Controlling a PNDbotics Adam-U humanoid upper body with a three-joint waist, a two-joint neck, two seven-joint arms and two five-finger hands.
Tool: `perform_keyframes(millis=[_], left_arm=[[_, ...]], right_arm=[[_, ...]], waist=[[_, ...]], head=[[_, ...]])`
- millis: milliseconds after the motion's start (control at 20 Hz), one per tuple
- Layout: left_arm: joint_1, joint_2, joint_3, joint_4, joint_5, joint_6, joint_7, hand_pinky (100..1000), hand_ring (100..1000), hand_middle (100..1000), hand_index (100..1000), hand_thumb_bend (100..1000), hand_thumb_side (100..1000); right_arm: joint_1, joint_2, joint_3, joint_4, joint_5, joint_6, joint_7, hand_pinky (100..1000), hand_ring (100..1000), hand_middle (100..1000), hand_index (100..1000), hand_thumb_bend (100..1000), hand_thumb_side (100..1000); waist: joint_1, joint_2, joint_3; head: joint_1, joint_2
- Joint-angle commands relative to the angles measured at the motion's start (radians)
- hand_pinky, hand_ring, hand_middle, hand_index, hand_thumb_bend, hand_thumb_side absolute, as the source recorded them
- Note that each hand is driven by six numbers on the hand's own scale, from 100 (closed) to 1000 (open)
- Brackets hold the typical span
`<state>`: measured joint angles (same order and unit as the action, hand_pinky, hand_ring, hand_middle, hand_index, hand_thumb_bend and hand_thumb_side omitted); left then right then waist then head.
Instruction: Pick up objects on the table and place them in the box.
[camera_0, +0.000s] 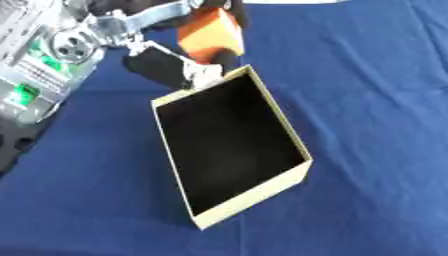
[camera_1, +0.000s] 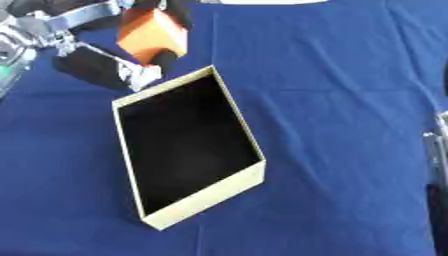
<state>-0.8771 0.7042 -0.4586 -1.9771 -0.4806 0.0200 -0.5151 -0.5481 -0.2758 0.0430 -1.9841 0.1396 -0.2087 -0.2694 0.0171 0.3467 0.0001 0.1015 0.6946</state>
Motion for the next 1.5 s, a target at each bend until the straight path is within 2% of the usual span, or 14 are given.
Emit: perform_keyframes(millis=[50, 400, 650, 950, 1050, 1150, 1250, 1400, 1450, 1500], left_arm=[[0.003, -0.004, -0.023, -0.023, -0.021, -0.031, -0.013, 482, 703, 731, 779, 100, 364], [0.056, -0.034, -0.059, -0.023, -0.075, -0.051, -0.037, 471, 688, 715, 768, 100, 363], [0.073, -0.08, -0.072, -0.02, -0.156, -0.06, -0.05, 480, 698, 724, 764, 100, 356], [0.09, -0.14, -0.117, 0.05, -0.195, -0.085, -0.085, 497, 713, 740, 763, 100, 328], [0.096, -0.156, -0.126, 0.073, -0.201, -0.094, -0.089, 533, 742, 761, 780, 100, 328], [0.099, -0.166, -0.133, 0.093, -0.216, -0.11, -0.104, 621, 812, 813, 824, 100, 374], [0.099, -0.17, -0.137, 0.105, -0.244, -0.137, -0.134, 710, 872, 856, 853, 234, 413], [0.099, -0.172, -0.133, 0.117, -0.295, -0.17, -0.172, 774, 919, 882, 882, 455, 490], [0.1, -0.173, -0.131, 0.119, -0.309, -0.178, -0.177, 774, 919, 882, 882, 455, 490], [0.1, -0.173, -0.127, 0.117, -0.322, -0.184, -0.177, 817, 954, 889, 900, 742, 548]], right_arm=[[-0.008, -0.003, -0.008, -0.016, 0.006, -0.002, -0.005, 769, 753, 516, 721, 100, 783], [-0.007, 0.002, -0.007, -0.016, 0.003, -0.003, -0.007, 769, 753, 514, 721, 100, 791], [-0.005, 0.006, -0.007, -0.016, -0.001, -0.003, -0.006, 769, 754, 513, 721, 100, 794], [0.001, 0.012, -0.006, -0.016, -0.007, -0.002, -0.004, 769, 755, 512, 721, 100, 799], [0.001, 0.013, -0.006, -0.016, -0.008, -0.002, -0.004, 769, 755, 512, 721, 100, 799], [0.001, 0.013, -0.006, -0.016, -0.009, -0.002, -0.003, 769, 755, 512, 721, 100, 799], [0.002, 0.014, -0.007, -0.016, -0.009, -0.003, -0.004, 769, 755, 512, 721, 100, 799], [0.003, 0.014, -0.007, -0.016, -0.01, -0.003, -0.004, 769, 755, 512, 721, 100, 799], [0.003, 0.014, -0.007, -0.016, -0.01, -0.004, -0.003, 769, 755, 512, 721, 100, 799], [0.003, 0.014, -0.007, -0.016, -0.009, -0.004, -0.003, 769, 755, 512, 721, 100, 799]], waist=[[0.0, -0.024, 0.003], [-0.005, -0.016, 0.001], [-0.008, -0.01, -0.002], [-0.008, -0.004, -0.008], [-0.008, -0.003, -0.009], [-0.008, -0.004, -0.011], [-0.007, -0.004, -0.011], [-0.005, -0.004, -0.009], [-0.006, -0.005, -0.009], [-0.006, -0.005, -0.008]], head=[[-0.004, 0.011], [-0.005, 0.007], [-0.003, 0.003], [0.003, -0.001], [0.004, -0.001], [0.006, -0.001], [0.005, -0.001], [0.005, -0.001], [0.005, -0.001], [0.005, -0.001]])
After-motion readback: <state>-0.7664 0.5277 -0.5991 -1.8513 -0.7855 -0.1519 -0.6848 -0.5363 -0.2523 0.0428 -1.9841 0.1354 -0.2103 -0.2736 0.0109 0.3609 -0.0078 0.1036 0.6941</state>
